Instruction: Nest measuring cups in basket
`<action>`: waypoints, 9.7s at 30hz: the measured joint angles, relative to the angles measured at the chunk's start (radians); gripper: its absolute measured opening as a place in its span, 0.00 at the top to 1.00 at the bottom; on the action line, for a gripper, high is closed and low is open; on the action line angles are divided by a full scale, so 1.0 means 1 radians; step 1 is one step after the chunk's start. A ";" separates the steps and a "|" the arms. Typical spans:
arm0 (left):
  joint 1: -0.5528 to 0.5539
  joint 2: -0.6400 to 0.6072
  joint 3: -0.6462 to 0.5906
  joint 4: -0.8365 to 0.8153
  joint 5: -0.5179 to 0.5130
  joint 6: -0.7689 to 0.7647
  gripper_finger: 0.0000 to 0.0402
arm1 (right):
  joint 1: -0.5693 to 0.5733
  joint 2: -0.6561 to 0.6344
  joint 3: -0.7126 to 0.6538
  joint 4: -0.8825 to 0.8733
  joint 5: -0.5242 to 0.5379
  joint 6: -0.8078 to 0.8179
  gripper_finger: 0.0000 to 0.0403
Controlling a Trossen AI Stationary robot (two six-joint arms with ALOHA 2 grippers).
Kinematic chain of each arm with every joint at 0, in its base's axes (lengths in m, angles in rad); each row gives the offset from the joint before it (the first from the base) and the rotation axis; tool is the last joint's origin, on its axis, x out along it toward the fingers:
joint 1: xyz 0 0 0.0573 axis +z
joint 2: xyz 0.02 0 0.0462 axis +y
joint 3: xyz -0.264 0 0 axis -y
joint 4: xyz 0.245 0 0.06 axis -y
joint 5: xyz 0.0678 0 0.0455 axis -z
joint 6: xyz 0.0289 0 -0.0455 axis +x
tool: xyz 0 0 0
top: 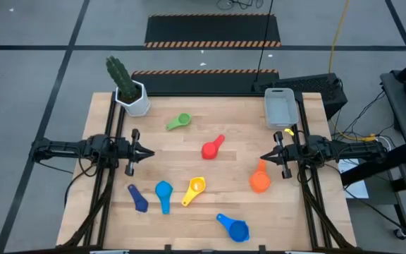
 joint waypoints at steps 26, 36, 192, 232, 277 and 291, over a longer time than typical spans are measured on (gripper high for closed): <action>0.000 0.000 0.000 0.000 0.000 0.000 0.92 | 0.000 0.000 0.000 0.000 0.000 0.000 1.00; 0.000 0.000 0.000 0.000 0.000 0.000 0.92 | 0.000 0.000 0.000 0.000 0.000 0.000 1.00; -0.033 1.273 0.936 -0.029 -0.036 0.093 0.92 | 0.351 1.014 0.776 -1.052 0.310 1.056 0.68; -0.112 1.273 0.936 0.151 -0.037 0.124 0.92 | 0.342 1.367 0.689 -0.385 0.290 0.889 0.68; -0.222 1.958 1.389 -0.174 0.026 0.103 0.56 | 0.170 1.230 0.552 -0.567 0.370 1.076 0.65; -0.254 1.960 1.388 0.080 0.112 0.043 0.56 | 0.077 1.218 0.552 -0.519 0.362 0.935 0.41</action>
